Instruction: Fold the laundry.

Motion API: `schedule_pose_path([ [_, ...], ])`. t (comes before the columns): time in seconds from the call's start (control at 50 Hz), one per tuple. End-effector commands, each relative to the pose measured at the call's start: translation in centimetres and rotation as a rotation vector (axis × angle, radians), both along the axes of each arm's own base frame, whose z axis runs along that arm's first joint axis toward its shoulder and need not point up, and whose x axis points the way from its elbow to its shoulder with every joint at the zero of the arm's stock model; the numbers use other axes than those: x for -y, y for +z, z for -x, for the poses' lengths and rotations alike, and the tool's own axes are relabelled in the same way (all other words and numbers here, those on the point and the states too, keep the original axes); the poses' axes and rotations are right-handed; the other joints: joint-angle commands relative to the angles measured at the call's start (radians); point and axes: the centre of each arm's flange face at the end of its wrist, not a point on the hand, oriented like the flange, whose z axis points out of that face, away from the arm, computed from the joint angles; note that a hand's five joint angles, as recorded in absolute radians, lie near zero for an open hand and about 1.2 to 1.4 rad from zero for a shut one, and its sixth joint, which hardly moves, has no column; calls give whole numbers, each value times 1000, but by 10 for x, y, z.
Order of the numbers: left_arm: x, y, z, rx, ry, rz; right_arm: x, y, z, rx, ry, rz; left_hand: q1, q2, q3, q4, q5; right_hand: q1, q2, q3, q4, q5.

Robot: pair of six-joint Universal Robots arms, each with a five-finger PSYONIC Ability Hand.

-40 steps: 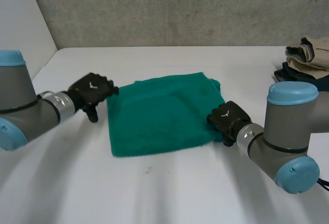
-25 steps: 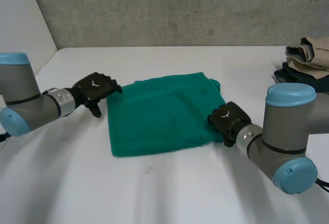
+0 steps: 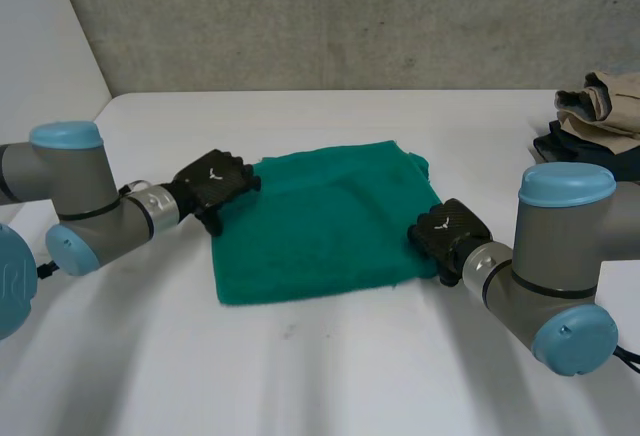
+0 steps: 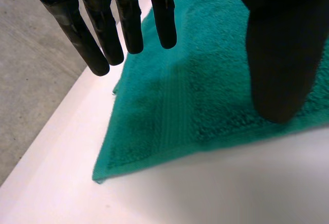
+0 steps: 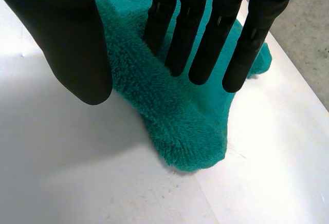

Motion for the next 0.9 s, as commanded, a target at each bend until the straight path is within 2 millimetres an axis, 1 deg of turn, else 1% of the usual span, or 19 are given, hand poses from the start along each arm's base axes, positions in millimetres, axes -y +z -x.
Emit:
schedule_pose_path([
  [0.02, 2, 1, 8, -35, -2, -1, 0, 0, 0, 0, -2, -1, 94, 88, 87, 82, 78, 76, 76, 71, 80, 101],
  [0.24, -10, -8, 29, -43, -56, -14, 0, 0, 0, -2, 0, 1, 161, 155, 155, 150, 145, 76, 76, 71, 80, 101],
  [0.28, -12, -9, 35, -46, -75, -10, 0, 1, 1, -2, -2, 2, 237, 231, 231, 226, 221, 76, 76, 71, 80, 101],
  [0.32, -14, -9, 38, -49, -86, -10, 0, 1, 1, -1, -2, 3, 366, 360, 360, 355, 350, 79, 79, 74, 83, 104],
  [0.34, -15, -8, 42, -51, -98, -9, 1, 2, 1, 0, -3, 5, 591, 585, 584, 579, 574, 79, 79, 74, 83, 104],
  [0.38, -16, -7, 45, -53, -104, -6, 2, 2, 2, 1, -7, 4, 946, 940, 940, 935, 930, 79, 79, 74, 83, 104],
  [0.4, -17, -6, 46, -54, -105, -4, 2, 2, 2, 3, -8, 5, 977, 971, 970, 966, 961, 79, 79, 74, 83, 104],
  [0.48, -24, 0, 52, -53, -120, -13, 5, 4, 5, 4, -17, 9, 977, 971, 971, 966, 961, 79, 79, 74, 83, 104],
  [0.56, -36, 28, 48, -47, -97, -26, 11, 14, 7, 25, -29, 30, 977, 971, 971, 966, 961, 88, 88, 83, 92, 113],
  [0.58, -44, 42, 44, -48, -86, -34, 13, 22, 9, 43, -36, 43, 977, 971, 971, 966, 961, 103, 102, 97, 106, 127],
  [0.64, -57, 60, 36, -58, -71, -42, 17, 40, 10, 69, -34, 78, 977, 971, 971, 966, 961, 150, 149, 144, 153, 174],
  [0.66, -65, 72, 30, -67, -56, -36, 20, 61, 11, 98, -27, 124, 977, 971, 971, 966, 961, 193, 193, 188, 197, 218],
  [0.7, -74, 82, 24, -76, -48, -31, 23, 86, 11, 137, -8, 186, 977, 971, 971, 966, 961, 302, 302, 296, 305, 327],
  [0.72, -82, 90, 19, -90, -37, -20, 26, 111, 10, 182, 12, 250, 977, 971, 971, 966, 961, 419, 419, 413, 422, 443],
  [0.78, -93, 104, 13, -121, -21, 8, 30, 149, 5, 265, 56, 353, 977, 971, 971, 966, 961, 560, 560, 555, 564, 585],
  [0.8, -99, 112, 9, -150, -6, 24, 34, 166, 0, 321, 85, 393, 977, 971, 971, 966, 961, 605, 605, 599, 608, 630],
  [0.86, -107, 122, 4, -199, 20, 36, 37, 185, -10, 398, 129, 428, 977, 971, 971, 966, 961, 605, 605, 600, 609, 630],
  [0.88, -110, 129, 1, -233, 38, 44, 40, 190, -17, 439, 149, 431, 977, 971, 971, 966, 961, 605, 605, 600, 609, 630],
  [0.9, -111, 131, 0, -249, 48, 46, 38, 191, -23, 455, 166, 425, 977, 971, 971, 966, 961, 605, 605, 600, 609, 630],
])
